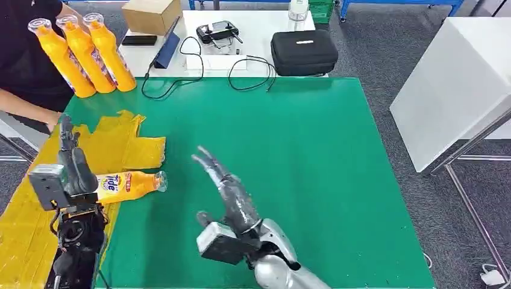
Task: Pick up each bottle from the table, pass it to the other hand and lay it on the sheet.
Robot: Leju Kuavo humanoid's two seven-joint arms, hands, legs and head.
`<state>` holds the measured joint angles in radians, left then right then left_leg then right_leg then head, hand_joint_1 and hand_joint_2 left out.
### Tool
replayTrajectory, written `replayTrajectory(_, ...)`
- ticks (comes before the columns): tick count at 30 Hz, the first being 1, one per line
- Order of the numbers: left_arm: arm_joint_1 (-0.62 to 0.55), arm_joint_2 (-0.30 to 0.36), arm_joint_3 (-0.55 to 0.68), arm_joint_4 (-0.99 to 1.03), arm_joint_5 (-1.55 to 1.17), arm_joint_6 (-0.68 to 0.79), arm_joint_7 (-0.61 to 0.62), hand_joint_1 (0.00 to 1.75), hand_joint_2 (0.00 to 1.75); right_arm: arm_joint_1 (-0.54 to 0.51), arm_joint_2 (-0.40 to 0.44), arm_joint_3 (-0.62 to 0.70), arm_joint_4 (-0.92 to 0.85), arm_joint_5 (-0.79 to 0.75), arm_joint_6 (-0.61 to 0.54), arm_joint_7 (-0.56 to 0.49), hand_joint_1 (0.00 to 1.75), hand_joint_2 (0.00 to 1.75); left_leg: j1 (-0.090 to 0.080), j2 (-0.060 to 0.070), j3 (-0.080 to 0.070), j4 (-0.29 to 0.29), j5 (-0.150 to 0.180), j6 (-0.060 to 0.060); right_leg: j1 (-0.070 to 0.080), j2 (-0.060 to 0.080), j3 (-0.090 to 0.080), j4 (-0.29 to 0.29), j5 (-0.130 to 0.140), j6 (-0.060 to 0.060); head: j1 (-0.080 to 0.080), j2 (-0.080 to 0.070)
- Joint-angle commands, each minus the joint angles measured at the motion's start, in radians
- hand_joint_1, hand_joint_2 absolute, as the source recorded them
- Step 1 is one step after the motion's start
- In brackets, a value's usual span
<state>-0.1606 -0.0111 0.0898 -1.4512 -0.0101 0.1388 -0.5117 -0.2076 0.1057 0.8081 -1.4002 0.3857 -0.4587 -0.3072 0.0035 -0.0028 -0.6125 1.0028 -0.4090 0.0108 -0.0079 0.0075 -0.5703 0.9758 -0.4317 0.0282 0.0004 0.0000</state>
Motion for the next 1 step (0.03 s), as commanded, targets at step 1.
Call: replayTrajectory(1, 0.182, -0.081, -0.23, -0.232, 0.012, -0.184, 0.02, 0.0, 0.0, 0.161, -0.053, -0.218, -0.18, -0.062, -0.099, -0.155, 0.0, 0.0, 0.0, -0.003, 0.004, 0.0, -0.003, 0.001, 0.001, -0.004, 0.006, -0.002, -0.003, 0.0, 0.0, 0.0)
